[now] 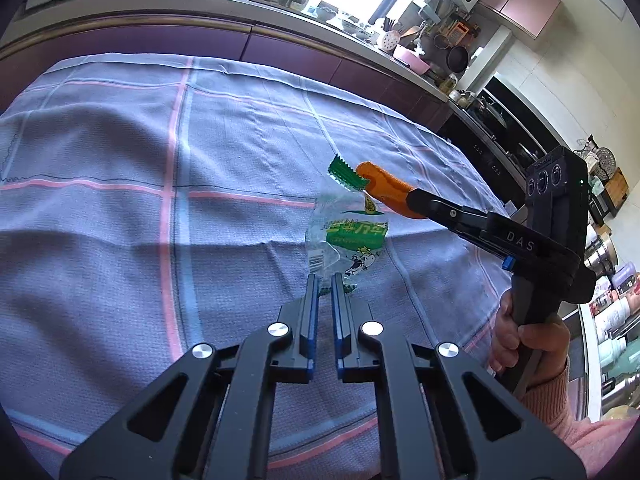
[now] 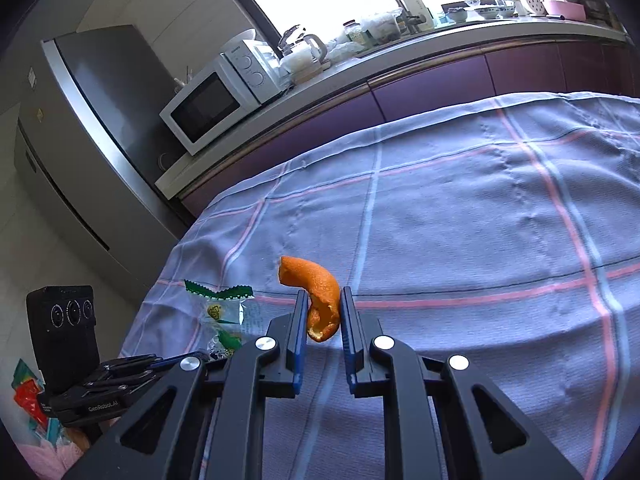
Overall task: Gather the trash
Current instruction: 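Carry the wrapper and orange peel over the teal bin with both grippers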
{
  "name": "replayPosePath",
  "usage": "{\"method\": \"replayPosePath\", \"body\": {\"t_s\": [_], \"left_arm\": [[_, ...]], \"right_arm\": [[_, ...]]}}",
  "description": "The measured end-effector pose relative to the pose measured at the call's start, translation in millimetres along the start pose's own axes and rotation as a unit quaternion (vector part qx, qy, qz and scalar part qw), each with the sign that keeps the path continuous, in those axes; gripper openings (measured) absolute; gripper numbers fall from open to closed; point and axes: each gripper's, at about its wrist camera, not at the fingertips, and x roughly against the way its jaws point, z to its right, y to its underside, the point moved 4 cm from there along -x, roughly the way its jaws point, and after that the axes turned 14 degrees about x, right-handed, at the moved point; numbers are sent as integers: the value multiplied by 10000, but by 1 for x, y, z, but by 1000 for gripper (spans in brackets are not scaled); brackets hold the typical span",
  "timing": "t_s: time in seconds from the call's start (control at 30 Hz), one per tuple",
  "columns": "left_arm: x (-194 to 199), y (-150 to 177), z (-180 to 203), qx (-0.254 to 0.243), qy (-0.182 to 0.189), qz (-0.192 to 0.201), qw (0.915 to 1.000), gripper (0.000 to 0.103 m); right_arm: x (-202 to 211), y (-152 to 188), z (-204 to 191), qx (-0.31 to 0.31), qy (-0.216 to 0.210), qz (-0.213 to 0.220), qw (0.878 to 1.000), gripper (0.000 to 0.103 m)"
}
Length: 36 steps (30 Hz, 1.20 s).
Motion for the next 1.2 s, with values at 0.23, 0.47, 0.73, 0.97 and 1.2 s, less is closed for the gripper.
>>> {"method": "replayPosePath", "body": {"t_s": [0.23,0.47,0.73,0.97,1.2], "left_arm": [[35,0,-19,22,-218,315,9993,7],[73,-1,-48,231,-507,664,9962,7],[116,-2,-84,550,-767,1043,9901,7],[150,0,-106,743,-945,1350,9835,7],[179,5,-126,989,-1082,1610,9760,7]], "right_arm": [[-11,0,-29,53,-364,-29,9993,14],[-26,-2,-60,216,-682,-82,9974,14],[-44,-7,-96,447,-1019,-209,9936,14],[-59,-9,-126,610,-1304,-332,9890,14],[-76,-14,-160,836,-1614,-469,9822,14]]}}
